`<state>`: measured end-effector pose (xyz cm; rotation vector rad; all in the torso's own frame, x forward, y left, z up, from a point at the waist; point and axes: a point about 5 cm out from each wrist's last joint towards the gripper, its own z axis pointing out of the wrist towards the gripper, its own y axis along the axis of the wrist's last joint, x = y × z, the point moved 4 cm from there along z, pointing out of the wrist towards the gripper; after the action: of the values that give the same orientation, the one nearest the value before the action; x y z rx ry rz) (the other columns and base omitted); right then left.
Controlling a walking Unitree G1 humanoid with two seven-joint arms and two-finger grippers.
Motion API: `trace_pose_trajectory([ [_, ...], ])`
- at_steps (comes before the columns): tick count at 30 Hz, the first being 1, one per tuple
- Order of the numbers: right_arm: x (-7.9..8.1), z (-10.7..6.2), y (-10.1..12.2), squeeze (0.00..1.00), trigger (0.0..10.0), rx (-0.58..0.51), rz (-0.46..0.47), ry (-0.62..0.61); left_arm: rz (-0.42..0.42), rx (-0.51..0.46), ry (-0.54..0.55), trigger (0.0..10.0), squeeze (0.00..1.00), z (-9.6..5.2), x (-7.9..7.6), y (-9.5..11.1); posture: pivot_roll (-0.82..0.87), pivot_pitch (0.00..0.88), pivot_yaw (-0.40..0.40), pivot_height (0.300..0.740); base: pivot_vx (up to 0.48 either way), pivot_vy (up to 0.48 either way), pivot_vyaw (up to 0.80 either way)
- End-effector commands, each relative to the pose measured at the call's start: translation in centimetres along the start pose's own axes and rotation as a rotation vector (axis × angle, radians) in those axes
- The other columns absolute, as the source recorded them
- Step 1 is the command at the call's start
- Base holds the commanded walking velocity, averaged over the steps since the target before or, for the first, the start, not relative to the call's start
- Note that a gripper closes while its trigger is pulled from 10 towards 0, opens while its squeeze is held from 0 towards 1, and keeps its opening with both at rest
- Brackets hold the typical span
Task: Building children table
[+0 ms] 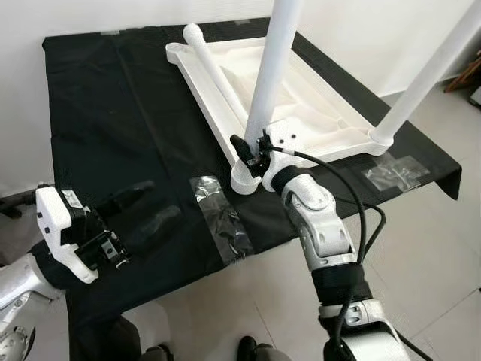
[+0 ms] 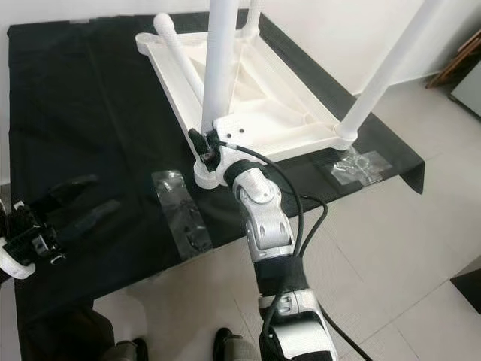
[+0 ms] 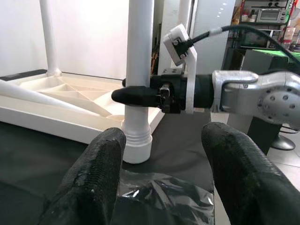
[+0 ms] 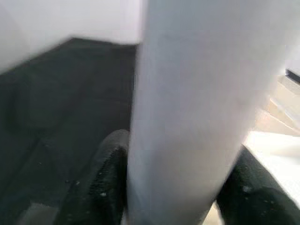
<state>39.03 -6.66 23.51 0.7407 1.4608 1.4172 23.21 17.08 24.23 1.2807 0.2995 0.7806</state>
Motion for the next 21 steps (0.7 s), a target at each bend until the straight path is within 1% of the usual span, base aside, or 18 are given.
trace_pose_trajectory([
  [1, 0.0, -1.0, -3.3, 1.0, 10.0, 0.164, 0.022, 0.01, -0.005, 0.014, -0.009, 10.0, 0.0, -0.1, -0.2, -0.2, 0.1, 0.273, -0.12, 0.74, 0.0, 0.0, 0.0],
  [2, 0.0, -1.0, -3.3, 1.0, 10.0, 0.164, 0.022, 0.01, -0.005, 0.014, -0.009, 10.0, 0.0, -0.1, -0.2, -0.2, 0.1, 0.273, -0.12, 0.74, 0.0, 0.0, 0.0],
  [4, -0.4, -0.2, -1.4, 1.0, 10.0, 0.116, 0.033, 0.073, -0.005, 0.012, -0.013, 10.0, 0.0, 0.1, -0.3, -0.2, 0.1, 0.274, -0.122, 0.74, 0.0, 0.0, 0.0],
  [5, -0.4, -0.2, -1.4, 1.0, 10.0, 0.116, 0.033, 0.073, -0.005, 0.012, -0.013, 10.0, 0.0, 0.1, -0.3, -0.2, 0.1, 0.274, -0.122, 0.74, 0.0, 0.0, 0.0],
  [7, -0.9, 0.7, 0.8, 1.0, 10.0, 0.037, 0.043, 0.148, -0.006, 0.01, -0.018, 10.0, 0.0, 0.3, -0.4, -0.2, 0.09, 0.275, -0.123, 0.74, 0.0, 0.0, 0.0],
  [8, -0.9, 0.7, 0.8, 1.0, 10.0, 0.037, 0.043, 0.148, -0.006, 0.01, -0.018, 10.0, 0.0, 0.3, -0.4, -0.2, 0.09, 0.275, -0.123, 0.74, 0.0, 0.0, 0.0],
  [9, -0.5, 0.9, 1.9, 0.0, 10.0, -0.025, -0.014, 0.293, -0.008, 0.009, -0.02, 10.0, 0.0, 0.4, -0.5, -0.3, 0.1, 0.277, -0.129, 0.74, 0.0, 0.0, 0.0],
  [10, -0.5, 0.9, 1.9, 0.0, 10.0, -0.025, -0.014, 0.293, -0.008, 0.009, -0.02, 10.0, 0.0, 0.4, -0.5, -0.3, 0.1, 0.277, -0.129, 0.74, 0.0, 0.0, 0.0],
  [11, -0.6, 0.8, 2.1, 0.0, 10.0, -0.045, -0.072, 0.389, -0.01, 0.01, -0.021, 10.0, 0.0, 0.5, -0.7, -0.4, 0.1, 0.28, -0.132, 0.74, 0.0, 0.0, 0.0],
  [12, -0.7, 0.7, 2.1, 0.0, 10.0, -0.053, -0.113, 0.452, -0.011, 0.01, -0.021, 10.0, 0.0, 0.5, -0.8, -0.5, 0.1, 0.28, -0.132, 0.74, 0.0, 0.0, 0.0],
  [13, -0.7, 0.7, 2.1, 0.0, 10.0, -0.053, -0.113, 0.452, -0.011, 0.01, -0.021, 10.0, 0.0, 0.5, -0.8, -0.5, 0.1, 0.28, -0.132, 0.74, 0.0, 0.0, 0.0],
  [14, -1.1, 0.7, 2.2, 0.0, 10.0, -0.061, -0.147, 0.493, -0.012, 0.009, -0.02, 10.0, 0.0, 0.6, -0.8, -0.5, 0.1, 0.281, -0.135, 0.74, 0.0, 0.0, 0.0],
  [15, -1.4, 0.7, 2.4, 0.0, 10.0, -0.066, -0.147, 0.525, -0.012, 0.009, -0.019, 10.0, 0.0, 0.6, -0.9, -0.5, 0.1, 0.284, -0.135, 0.74, 0.0, 0.0, 0.0],
  [16, -1.4, 0.7, 2.4, 0.0, 10.0, -0.066, -0.147, 0.525, -0.012, 0.009, -0.019, 10.0, 0.0, 0.6, -0.9, -0.5, 0.1, 0.284, -0.135, 0.74, 0.0, 0.0, 0.0],
  [17, -1.6, 0.8, 3.0, 0.0, 10.0, -0.085, -0.138, 0.599, -0.011, 0.009, -0.017, 10.0, 0.0, 0.6, -1.0, -0.4, 0.11, 0.288, -0.136, 0.74, 0.0, 0.0, 0.0],
  [19, -1.6, 0.8, 3.0, 0.0, 10.0, -0.085, -0.138, 0.599, -0.011, 0.009, -0.017, 10.0, 0.0, 0.6, -1.0, -0.4, 0.11, 0.288, -0.136, 0.74, 0.0, 0.0, 0.0],
  [21, -1.7, 0.8, 3.9, 0.0, 10.0, -0.112, -0.146, 0.645, -0.01, 0.011, -0.017, 10.0, 0.0, 0.6, -1.1, -0.4, 0.11, 0.291, -0.136, 0.74, 0.0, 0.0, 0.0],
])
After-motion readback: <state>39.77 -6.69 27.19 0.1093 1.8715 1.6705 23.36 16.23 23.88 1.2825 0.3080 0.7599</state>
